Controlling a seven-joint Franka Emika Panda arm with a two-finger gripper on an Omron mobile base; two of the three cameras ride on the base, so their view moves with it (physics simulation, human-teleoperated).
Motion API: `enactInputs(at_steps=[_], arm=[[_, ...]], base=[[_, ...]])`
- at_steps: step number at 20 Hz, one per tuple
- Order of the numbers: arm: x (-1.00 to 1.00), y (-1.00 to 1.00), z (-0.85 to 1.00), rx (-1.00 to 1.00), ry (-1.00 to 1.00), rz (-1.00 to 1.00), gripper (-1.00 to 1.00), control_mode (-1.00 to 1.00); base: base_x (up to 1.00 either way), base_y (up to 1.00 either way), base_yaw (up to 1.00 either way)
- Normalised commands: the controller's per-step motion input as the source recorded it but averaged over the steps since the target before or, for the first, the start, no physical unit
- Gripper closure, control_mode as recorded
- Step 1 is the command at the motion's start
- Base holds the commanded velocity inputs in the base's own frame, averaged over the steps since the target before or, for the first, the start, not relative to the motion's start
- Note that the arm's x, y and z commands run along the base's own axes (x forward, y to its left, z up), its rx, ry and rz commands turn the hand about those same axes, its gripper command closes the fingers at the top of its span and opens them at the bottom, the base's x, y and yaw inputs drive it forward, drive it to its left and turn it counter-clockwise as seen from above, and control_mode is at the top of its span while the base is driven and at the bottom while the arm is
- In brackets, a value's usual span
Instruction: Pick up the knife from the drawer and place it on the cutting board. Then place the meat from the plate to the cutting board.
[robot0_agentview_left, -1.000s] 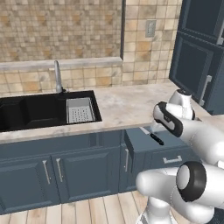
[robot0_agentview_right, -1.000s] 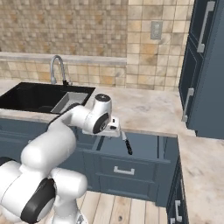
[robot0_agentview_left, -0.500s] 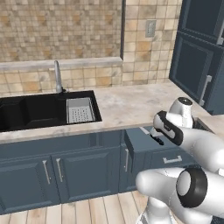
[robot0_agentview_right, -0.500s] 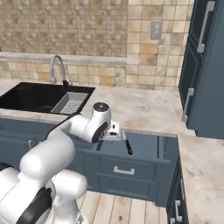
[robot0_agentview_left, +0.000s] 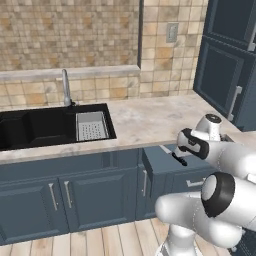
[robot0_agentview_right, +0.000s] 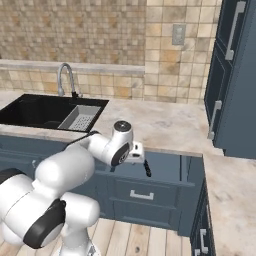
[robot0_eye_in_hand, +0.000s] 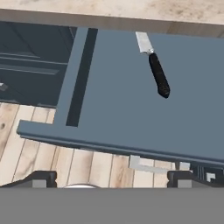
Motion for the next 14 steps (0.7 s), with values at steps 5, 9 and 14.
enactInputs(at_steps=[5,9,14], arm=[[0.17,-0.17,-0.31,0.00,0.00,0.00,-1.00,-1.00],[0.21,-0.03,-0.29,0.00,0.00,-0.01,-1.00,-1.00],[0.26,-0.01,-0.22,0.01,0.03,-0.02,-1.00,-1.00]], base=[[0.00,0.00,0.00],[0.00,0.00,0.00],[0.00,0.00,0.00]])
